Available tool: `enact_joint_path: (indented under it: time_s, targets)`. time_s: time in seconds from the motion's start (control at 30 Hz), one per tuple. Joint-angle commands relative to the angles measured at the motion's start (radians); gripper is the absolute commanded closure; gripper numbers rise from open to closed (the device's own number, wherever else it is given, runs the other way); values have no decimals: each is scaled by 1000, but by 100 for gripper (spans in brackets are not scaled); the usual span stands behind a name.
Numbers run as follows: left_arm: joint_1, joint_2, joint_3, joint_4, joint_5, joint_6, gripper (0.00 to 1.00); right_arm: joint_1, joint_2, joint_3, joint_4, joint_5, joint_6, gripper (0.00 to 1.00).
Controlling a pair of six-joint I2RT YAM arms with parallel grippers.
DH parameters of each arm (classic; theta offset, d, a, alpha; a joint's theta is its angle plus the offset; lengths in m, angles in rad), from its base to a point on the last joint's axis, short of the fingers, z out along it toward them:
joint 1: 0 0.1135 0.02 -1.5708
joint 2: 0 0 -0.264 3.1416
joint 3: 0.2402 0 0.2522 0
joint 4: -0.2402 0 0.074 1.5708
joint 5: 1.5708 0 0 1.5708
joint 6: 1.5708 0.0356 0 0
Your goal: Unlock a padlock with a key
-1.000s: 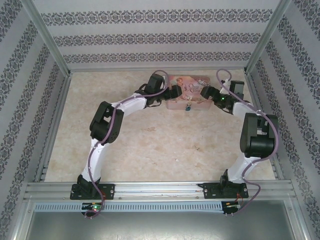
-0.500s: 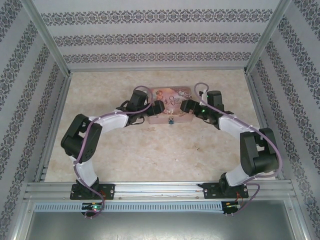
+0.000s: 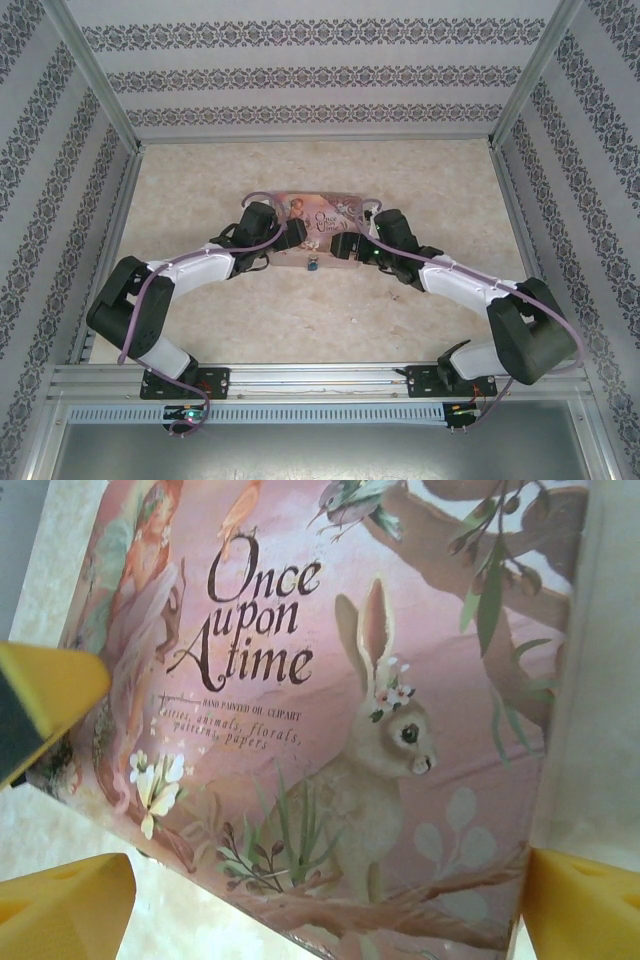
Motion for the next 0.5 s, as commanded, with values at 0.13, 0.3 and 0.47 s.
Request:
enact_joint_path:
  time_s: [0.13,0.3,0.47]
  targets:
    - [8,-34,10,70,169,-11,1,77,-28,-22,-19,-85,24,4]
    - [39,-31,35,50,178,8,1,71,-65,7,-117,-6,-26,2]
    - [68,-60,43,34,186,21,1,55,-148,19,-228,101,-60,2]
